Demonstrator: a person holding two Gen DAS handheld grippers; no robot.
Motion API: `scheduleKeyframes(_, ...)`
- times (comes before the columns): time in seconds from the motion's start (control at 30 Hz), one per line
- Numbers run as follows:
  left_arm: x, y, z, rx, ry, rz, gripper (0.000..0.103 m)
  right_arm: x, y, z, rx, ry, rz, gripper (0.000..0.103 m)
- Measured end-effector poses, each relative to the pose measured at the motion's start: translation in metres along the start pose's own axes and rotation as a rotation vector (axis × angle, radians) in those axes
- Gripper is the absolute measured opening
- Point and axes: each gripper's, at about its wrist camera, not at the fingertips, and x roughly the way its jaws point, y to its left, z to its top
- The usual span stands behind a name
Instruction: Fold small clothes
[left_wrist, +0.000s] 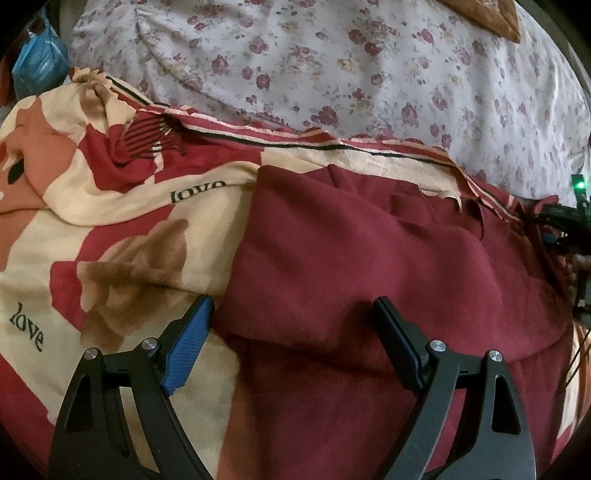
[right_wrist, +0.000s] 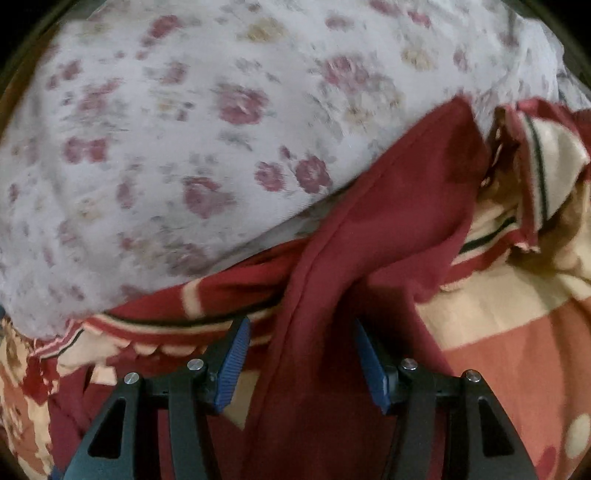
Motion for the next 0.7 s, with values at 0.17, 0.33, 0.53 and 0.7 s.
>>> scheduleKeyframes(0.17, 0.0, 0.002, 0.001, -0.012, -0.003, -0.001, 0.088, -0.005, -0.011, 0.002, 0.038, 0.0, 0.054, 0.007)
scheduleKeyframes(0.33, -0.008, 0.003, 0.001, -0.023, -0.042, 0.001, 0.087, -0.052, -0.013, -0.008, 0.018, -0.03, 0.244, 0.006)
scheduleKeyframes(0.53, -0.032, 0.016, 0.007, -0.108, -0.139, -0.09, 0.087, -0.131, 0.041, -0.053, -0.226, -0.044, 0.439, 0.006)
scheduleKeyframes(0.7, -0.031, 0.016, 0.006, -0.124, -0.123, -0.147, 0.087, -0.146, 0.099, -0.145, -0.465, 0.005, 0.521, 0.007)
